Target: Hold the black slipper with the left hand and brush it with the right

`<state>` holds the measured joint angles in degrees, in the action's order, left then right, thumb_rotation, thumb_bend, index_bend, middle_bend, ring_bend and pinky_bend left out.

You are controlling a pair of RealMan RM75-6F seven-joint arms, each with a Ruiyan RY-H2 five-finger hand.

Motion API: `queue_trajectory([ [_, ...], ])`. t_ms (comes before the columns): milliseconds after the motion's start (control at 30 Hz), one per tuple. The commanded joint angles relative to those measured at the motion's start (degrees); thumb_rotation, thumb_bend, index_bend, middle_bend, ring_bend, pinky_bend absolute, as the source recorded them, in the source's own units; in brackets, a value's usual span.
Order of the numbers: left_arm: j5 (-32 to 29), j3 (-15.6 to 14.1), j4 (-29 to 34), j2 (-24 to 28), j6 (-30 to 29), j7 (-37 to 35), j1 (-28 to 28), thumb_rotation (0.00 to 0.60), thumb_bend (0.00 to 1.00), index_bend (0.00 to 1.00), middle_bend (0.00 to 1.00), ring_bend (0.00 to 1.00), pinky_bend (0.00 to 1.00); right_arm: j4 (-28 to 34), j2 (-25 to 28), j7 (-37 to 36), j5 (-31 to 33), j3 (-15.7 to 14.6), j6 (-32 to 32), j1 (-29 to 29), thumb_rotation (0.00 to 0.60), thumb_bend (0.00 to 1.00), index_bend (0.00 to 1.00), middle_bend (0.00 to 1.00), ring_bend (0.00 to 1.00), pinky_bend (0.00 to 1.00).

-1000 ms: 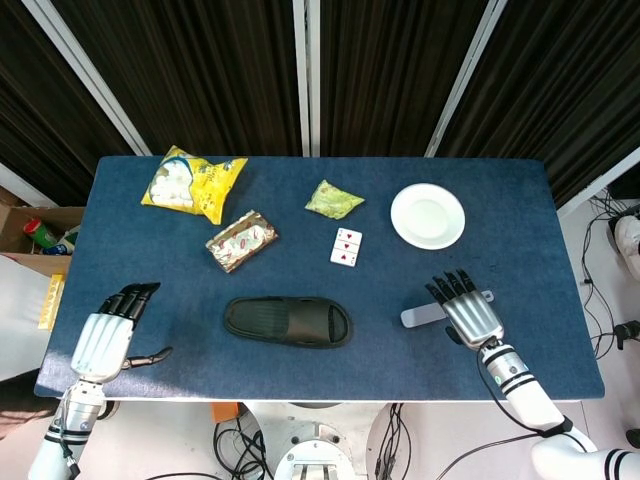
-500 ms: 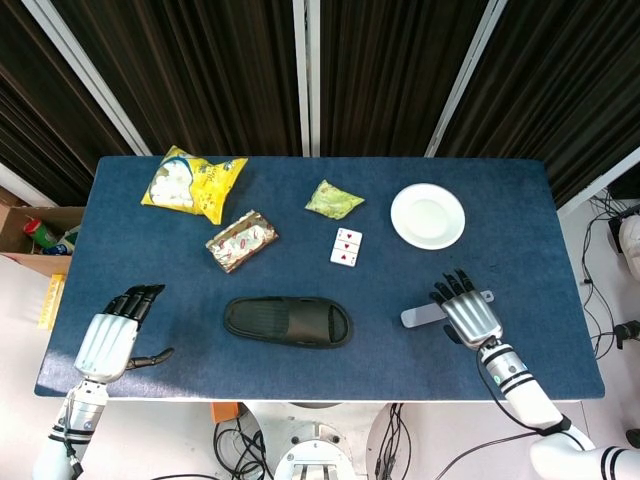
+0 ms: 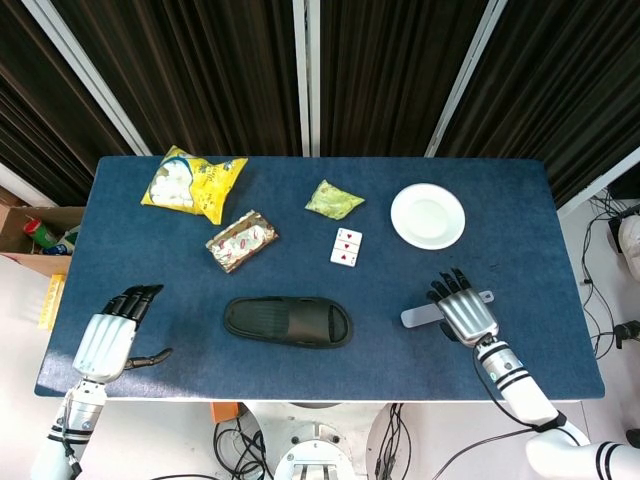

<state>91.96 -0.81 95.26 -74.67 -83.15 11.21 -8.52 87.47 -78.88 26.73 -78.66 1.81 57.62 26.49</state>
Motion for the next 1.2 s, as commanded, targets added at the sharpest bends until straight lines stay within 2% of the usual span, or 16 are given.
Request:
queue_trajectory([
  [33,-0.04,0.0,-0.06,0.0,-0.01,-0.02,0.02,0.462,0.0,0.12,0.17,0.15,0.28,0.06,-0.12,0.19,0.22,-0.02,-0.18,0.22,0.6,0.31,0.34,0.23,0.07,0.09],
  [500,-0.16,0.0,-0.24,0.06,-0.11,-0.33,0.11,0.461,0.0,0.12,0.17,0.15,0.28,-0.23,-0.86,0.99,1.32,-0.39,-0.51,1.08,0.6,0.31,0.43,0.26,0.1,0.12],
  [733,-0.28,-0.04,-0.38,-0.08,0.09,-0.46,0.06,0.459,0.0,0.12,0.17,0.15,0.28,-0.61,-1.1,0.24,1.04,-0.61,0.05,1.09,0.6,0.32,0.51,0.32,0.16,0.16],
  [900,-0.4,-0.06,-0.51,-0.12,0.29,-0.68,0.0,0.46,0.0,0.12,0.17,0.15,0.28,-1.39,-1.69,-1.24,0.2,-0.73,0.81,1.02,0.6,0.35,0.61,0.39,0.25,0.27],
  [1067,-0.4,-0.05,-0.5,-0.07,0.25,-0.81,0.0,0.461,0.0,0.12,0.17,0.15,0.28,-2.66,-2.61,-3.27,-1.9,-0.76,2.9,0.69,0.6,0.43,0.71,0.48,0.4,0.48],
  [1200,-0.49,-0.12,-0.54,-0.12,0.45,-0.93,-0.03,0.46,0.0,0.12,0.17,0.15,0.28,-3.5,-3.03,-3.95,-2.73,-0.92,3.42,0.66,0.6,0.46,0.75,0.54,0.44,0.51],
])
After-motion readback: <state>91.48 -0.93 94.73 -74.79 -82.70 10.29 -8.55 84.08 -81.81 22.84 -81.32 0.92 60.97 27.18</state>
